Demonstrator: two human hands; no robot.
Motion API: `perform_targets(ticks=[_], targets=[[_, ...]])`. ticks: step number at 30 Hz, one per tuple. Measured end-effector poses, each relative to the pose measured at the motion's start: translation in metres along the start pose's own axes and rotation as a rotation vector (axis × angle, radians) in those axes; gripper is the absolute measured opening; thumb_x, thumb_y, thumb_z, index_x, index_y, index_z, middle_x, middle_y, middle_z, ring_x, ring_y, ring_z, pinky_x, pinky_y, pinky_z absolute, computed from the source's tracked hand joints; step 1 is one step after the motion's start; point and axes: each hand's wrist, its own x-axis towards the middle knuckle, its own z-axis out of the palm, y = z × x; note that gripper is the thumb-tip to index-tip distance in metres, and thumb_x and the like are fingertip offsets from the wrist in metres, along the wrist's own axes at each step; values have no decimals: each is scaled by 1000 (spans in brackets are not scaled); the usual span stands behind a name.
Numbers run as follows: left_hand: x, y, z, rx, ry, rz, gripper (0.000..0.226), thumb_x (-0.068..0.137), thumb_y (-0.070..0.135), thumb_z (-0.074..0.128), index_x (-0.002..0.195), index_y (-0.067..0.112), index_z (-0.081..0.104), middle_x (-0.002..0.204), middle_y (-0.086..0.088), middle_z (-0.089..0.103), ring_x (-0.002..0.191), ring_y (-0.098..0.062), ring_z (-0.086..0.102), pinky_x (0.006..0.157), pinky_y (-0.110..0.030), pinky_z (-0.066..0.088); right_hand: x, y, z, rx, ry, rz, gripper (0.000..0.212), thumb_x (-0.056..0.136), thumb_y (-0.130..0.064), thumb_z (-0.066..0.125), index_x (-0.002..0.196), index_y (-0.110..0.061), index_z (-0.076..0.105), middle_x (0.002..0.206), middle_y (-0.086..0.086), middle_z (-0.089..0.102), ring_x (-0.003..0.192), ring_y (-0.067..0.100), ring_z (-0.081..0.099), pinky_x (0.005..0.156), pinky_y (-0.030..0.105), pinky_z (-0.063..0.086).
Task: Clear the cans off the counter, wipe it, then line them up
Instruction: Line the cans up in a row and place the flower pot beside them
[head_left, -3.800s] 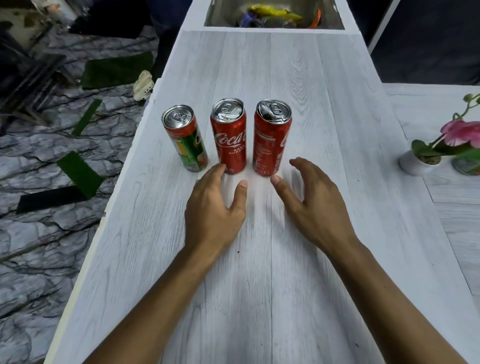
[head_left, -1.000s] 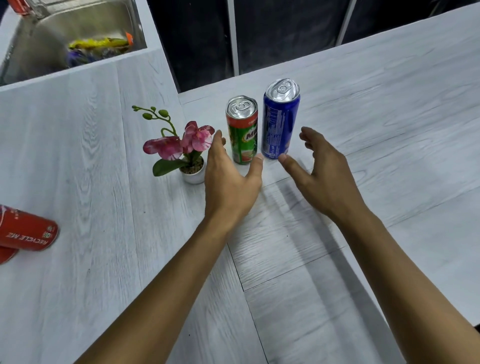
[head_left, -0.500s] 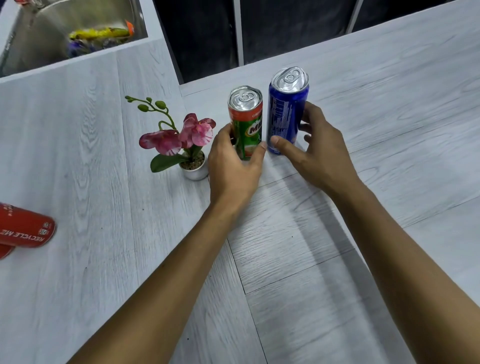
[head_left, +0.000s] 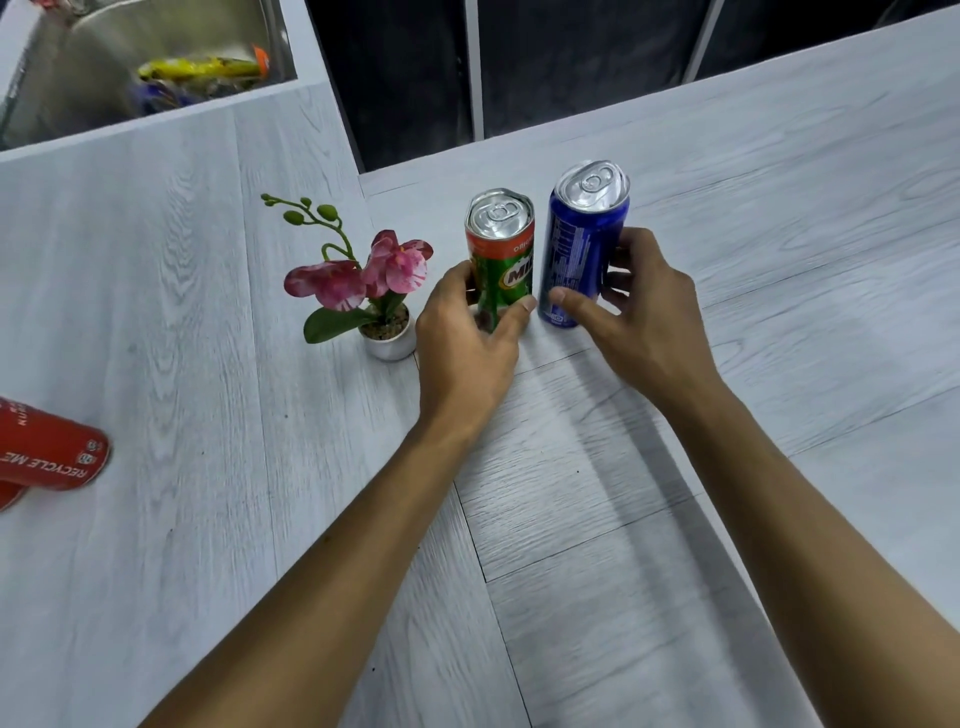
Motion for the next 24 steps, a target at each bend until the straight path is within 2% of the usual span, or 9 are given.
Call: perform_targets(ticks=[3,6,9,13,16,21,24], targets=[[-4,1,-4,0,-10,25,56,88,35,80,136,17,58,126,4,67,110,-5,64,89,-32,61,-11,2,-5,1,14,8,69,84,-40,82,139,-16,48,120,-20,53,95,-9,57,79,-3,44],[-13,1,-10,2,-22,38,57,87,37,81,136,17,59,125,5,67,110,-4,64,89,-32,61,-26,2,-10,3,14,11,68,84,-38,82,139,-16,49,124,-16,56,102,-2,58,80,-4,43],[-27,1,-17,-14,-39,36,56,86,35,82,134,18,59,120,9,66,110,-4,63,91,-34,61,-42,1,-16,2,19,23,69,83,-39,83,139,-18,49,123,-17,57,97,-8,59,80,-3,44],[-45,-5,-40,-13,-36,38,56,85,35,83,134,19,60,118,14,65,109,-1,64,91,-28,60,-60,-9,-14,14,20,30,69,82,-37,84,138,-17,50,122,-18,56,92,-30,50,79,-5,41],[-58,-10,-58,-14,-32,22,58,84,36,84,135,20,60,123,14,65,112,-3,63,92,-24,58,-73,-19,-11,19,17,18,68,82,-38,84,137,-18,50,121,-17,57,93,-28,51,80,-5,41],[-75,-16,-88,1,1,24,60,84,35,84,137,21,59,127,11,66,113,-3,63,87,-6,50,-91,-43,-2,49,-9,-26,65,83,-37,83,136,-18,51,121,-17,58,95,-29,52,82,-3,43],[-84,-21,-105,-4,16,23,59,84,34,84,136,20,60,127,9,67,105,5,64,83,-1,47,-104,-57,8,63,-28,-41,65,83,-37,83,135,-18,51,119,-18,58,96,-31,51,82,-3,43]])
